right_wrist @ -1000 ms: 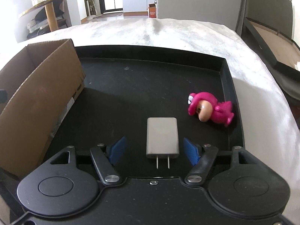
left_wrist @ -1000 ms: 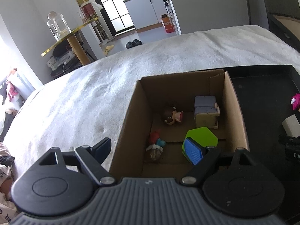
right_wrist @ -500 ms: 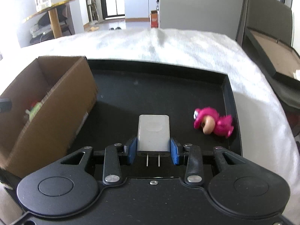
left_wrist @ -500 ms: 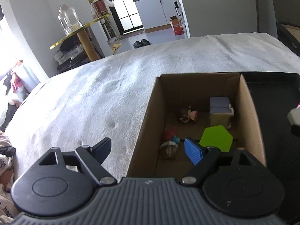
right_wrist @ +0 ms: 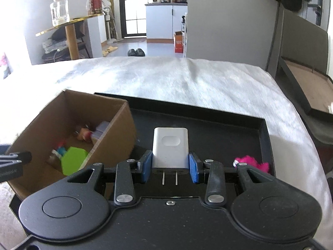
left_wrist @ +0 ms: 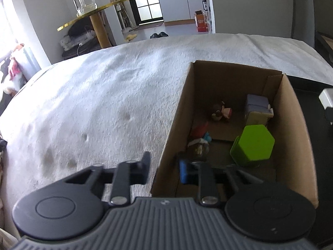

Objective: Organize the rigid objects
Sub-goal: 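Close the right gripper on the white charger and lift it, then carry the charger with the right gripper into the box and release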

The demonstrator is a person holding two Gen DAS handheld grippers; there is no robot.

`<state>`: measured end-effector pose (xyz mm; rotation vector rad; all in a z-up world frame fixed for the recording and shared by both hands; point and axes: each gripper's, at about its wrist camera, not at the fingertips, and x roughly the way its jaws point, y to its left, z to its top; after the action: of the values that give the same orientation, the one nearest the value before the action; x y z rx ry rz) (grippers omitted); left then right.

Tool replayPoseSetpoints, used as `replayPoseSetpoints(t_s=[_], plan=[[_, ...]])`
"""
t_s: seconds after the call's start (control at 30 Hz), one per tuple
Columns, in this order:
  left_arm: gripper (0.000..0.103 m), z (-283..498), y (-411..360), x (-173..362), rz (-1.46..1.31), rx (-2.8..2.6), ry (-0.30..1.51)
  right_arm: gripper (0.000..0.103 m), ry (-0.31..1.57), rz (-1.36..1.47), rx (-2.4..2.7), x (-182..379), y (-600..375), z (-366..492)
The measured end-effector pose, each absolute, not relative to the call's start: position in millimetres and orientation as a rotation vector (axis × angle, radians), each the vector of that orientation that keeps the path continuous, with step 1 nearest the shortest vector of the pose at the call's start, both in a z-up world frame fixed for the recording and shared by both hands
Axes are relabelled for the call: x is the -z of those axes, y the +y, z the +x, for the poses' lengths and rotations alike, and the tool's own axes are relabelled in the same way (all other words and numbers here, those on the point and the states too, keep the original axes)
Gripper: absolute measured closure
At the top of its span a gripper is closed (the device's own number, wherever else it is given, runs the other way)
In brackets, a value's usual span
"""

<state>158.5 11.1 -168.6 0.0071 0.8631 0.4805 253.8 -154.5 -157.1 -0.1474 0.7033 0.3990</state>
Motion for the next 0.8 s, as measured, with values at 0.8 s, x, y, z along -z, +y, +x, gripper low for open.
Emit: replayPoseSetpoints(t_s=[0.8], plan=[[0.088,149.1,18.7,161.0,-0.029,-0.405,0.804,0.067,0.645,-0.211,-0.537,133.2,-78.6,233.8]])
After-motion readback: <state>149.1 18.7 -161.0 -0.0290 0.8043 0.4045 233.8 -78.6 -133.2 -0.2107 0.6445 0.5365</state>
